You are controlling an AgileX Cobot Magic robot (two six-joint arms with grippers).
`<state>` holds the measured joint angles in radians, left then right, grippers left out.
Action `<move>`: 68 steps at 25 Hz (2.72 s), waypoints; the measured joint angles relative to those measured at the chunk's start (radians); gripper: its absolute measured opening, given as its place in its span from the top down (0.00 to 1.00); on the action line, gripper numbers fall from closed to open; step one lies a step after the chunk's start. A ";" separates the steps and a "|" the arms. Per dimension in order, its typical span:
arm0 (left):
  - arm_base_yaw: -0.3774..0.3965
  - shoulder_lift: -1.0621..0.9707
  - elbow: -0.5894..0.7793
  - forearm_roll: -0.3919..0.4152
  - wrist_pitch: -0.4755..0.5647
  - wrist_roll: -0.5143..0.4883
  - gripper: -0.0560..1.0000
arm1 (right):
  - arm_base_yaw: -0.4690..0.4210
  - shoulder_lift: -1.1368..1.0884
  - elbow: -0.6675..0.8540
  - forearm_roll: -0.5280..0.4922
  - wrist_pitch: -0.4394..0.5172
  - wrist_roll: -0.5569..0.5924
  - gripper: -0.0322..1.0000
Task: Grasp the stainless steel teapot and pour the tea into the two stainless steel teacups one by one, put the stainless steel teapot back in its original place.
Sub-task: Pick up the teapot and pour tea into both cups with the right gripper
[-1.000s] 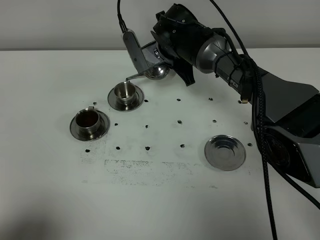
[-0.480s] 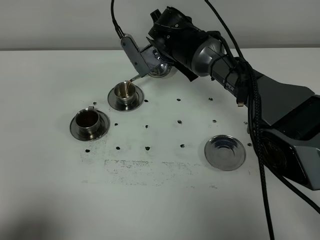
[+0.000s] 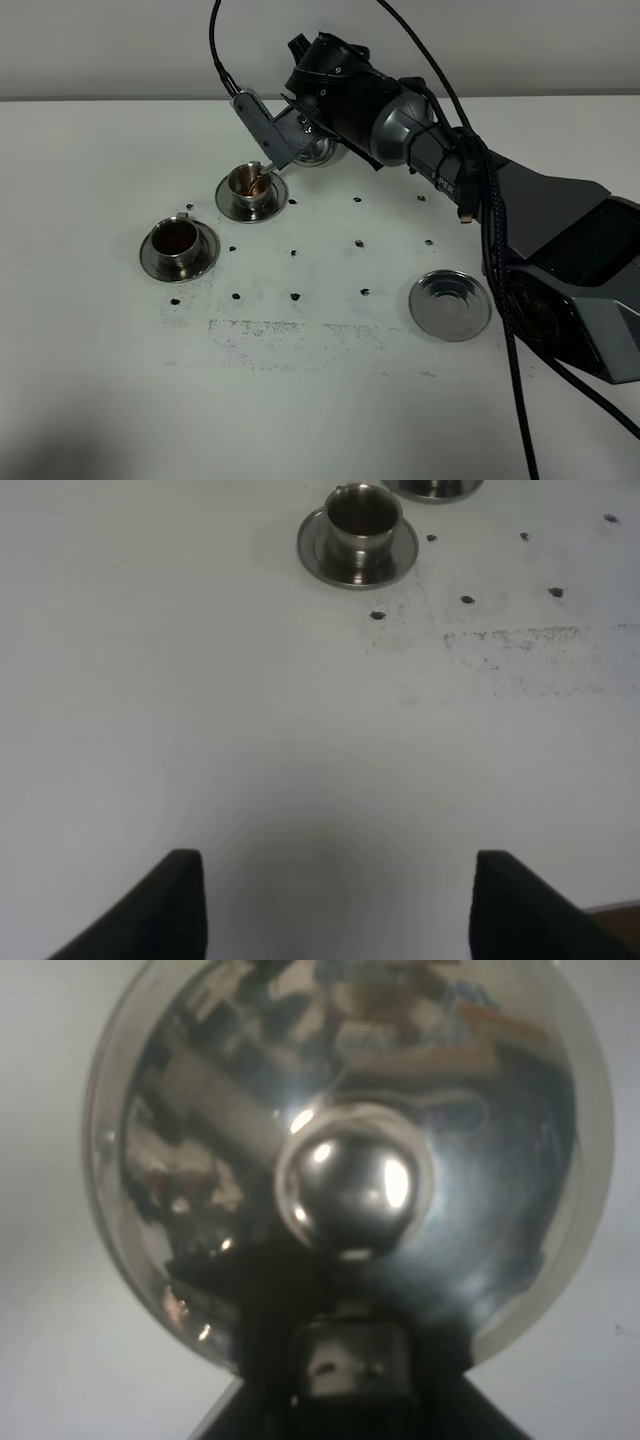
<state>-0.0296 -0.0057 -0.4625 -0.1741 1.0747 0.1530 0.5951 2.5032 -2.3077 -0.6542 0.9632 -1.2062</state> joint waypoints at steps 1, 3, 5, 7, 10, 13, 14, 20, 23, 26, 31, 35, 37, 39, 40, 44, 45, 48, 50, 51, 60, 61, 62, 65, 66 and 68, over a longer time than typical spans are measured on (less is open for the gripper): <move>0.000 0.000 0.000 0.000 0.000 0.000 0.43 | 0.000 0.001 0.000 -0.001 0.000 -0.001 0.79; 0.000 0.000 0.000 0.000 0.000 0.000 0.43 | 0.001 0.001 0.000 -0.013 0.000 -0.001 0.79; 0.000 0.000 0.000 0.000 0.000 0.000 0.43 | 0.005 0.001 0.000 -0.027 -0.001 -0.003 0.79; 0.000 0.000 0.000 0.000 0.000 0.000 0.43 | 0.005 0.001 0.000 -0.033 -0.003 -0.005 0.79; 0.000 0.000 0.000 0.000 0.000 0.000 0.43 | 0.007 0.001 0.000 -0.042 -0.003 -0.005 0.79; 0.000 0.000 0.000 0.000 0.000 0.000 0.43 | 0.008 0.001 0.000 -0.052 -0.003 -0.005 0.79; 0.000 0.000 0.000 0.000 0.000 0.000 0.43 | 0.009 0.001 0.000 -0.054 -0.003 -0.005 0.79; 0.000 0.000 0.000 0.000 0.000 0.000 0.43 | 0.015 0.001 0.000 -0.072 -0.006 -0.007 0.79; 0.000 0.000 0.000 0.000 0.000 0.000 0.43 | 0.017 0.001 0.000 -0.077 -0.009 -0.007 0.79; 0.000 0.000 0.000 0.000 0.000 0.000 0.43 | 0.017 0.001 0.000 -0.087 -0.009 -0.007 0.79; 0.000 0.000 0.000 0.000 0.000 0.000 0.43 | 0.017 0.001 0.000 -0.100 -0.010 -0.007 0.79; 0.000 0.000 0.000 0.000 0.000 0.000 0.43 | 0.017 0.001 0.000 -0.102 -0.013 -0.007 0.79; 0.000 0.000 0.000 0.000 0.000 0.000 0.43 | 0.017 0.001 0.000 -0.108 -0.013 -0.007 0.79; 0.000 0.000 0.000 0.000 0.000 0.000 0.43 | 0.017 0.001 0.000 -0.112 -0.013 -0.007 0.79; 0.000 0.000 0.000 0.000 0.000 0.000 0.43 | 0.017 0.001 0.000 -0.113 -0.015 -0.007 0.79; 0.000 0.000 0.000 0.000 0.000 0.000 0.43 | 0.017 0.000 0.000 -0.123 -0.015 -0.007 0.79; 0.000 0.000 0.000 0.000 0.000 0.000 0.43 | 0.017 0.000 0.000 -0.127 -0.015 -0.007 0.79; 0.000 0.000 0.000 0.000 0.000 0.000 0.43 | 0.017 0.000 0.000 -0.131 -0.015 -0.007 0.79; 0.000 0.000 0.000 0.000 0.000 0.000 0.43 | 0.019 0.000 0.000 -0.134 -0.015 -0.006 0.79; 0.000 0.000 0.000 0.000 0.000 0.000 0.43 | 0.021 0.000 0.000 -0.137 -0.015 -0.006 0.79; 0.000 0.000 0.000 0.000 0.000 0.000 0.43 | 0.028 0.000 0.000 -0.150 -0.018 -0.005 0.79; 0.000 0.000 0.000 0.000 0.000 0.000 0.43 | 0.028 0.000 0.000 -0.150 -0.018 -0.004 0.79; 0.000 0.000 0.000 0.000 0.000 0.000 0.43 | 0.028 0.000 0.000 -0.152 -0.018 -0.004 0.79; 0.000 0.000 0.000 0.000 0.000 0.000 0.43 | 0.029 0.000 0.000 -0.155 -0.018 -0.003 0.79; 0.000 0.000 0.000 0.000 0.000 0.000 0.43 | 0.030 0.000 0.000 -0.155 -0.018 -0.002 0.79; 0.000 0.000 0.000 0.000 0.000 0.000 0.43 | 0.031 0.000 0.000 -0.155 -0.019 -0.001 0.79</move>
<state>-0.0296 -0.0057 -0.4625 -0.1741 1.0747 0.1530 0.6264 2.5034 -2.3077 -0.8093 0.9444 -1.2069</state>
